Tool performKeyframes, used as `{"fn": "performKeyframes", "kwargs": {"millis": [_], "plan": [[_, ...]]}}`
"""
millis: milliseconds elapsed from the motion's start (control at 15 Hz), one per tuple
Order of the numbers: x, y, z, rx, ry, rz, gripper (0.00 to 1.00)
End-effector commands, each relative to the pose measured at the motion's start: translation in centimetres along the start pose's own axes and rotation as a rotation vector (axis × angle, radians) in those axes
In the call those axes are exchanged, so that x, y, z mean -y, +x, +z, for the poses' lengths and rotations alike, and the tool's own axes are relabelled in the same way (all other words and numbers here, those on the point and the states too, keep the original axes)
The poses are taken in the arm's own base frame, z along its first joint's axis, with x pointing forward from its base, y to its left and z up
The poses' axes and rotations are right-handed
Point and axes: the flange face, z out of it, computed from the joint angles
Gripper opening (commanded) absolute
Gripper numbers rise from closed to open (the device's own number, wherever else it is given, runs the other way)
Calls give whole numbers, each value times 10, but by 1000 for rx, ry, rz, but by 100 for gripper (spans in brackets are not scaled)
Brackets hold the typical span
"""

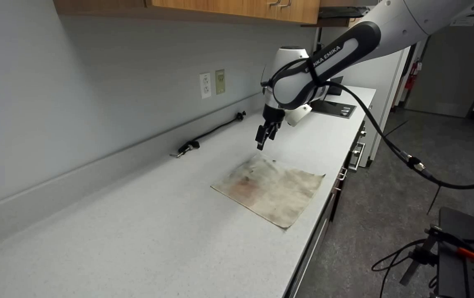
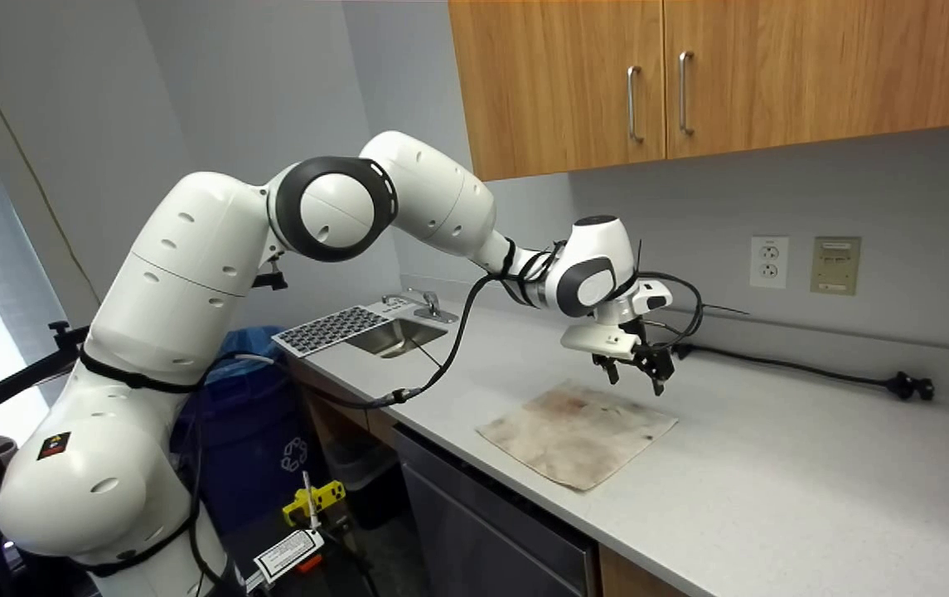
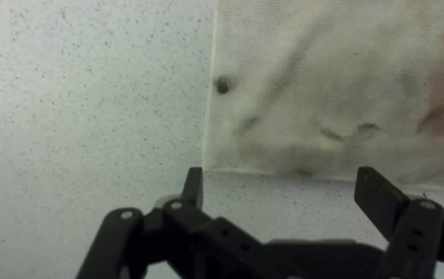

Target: Fold the cloth into a triangle

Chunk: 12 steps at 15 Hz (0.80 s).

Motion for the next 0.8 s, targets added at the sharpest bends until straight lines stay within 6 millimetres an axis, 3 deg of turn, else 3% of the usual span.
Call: {"fn": "performKeyframes", "kwargs": {"millis": [0,733], "plan": [[-8,2,14,22,-4,-44,100],[-14,12,63,67,12,-201,100]]}}
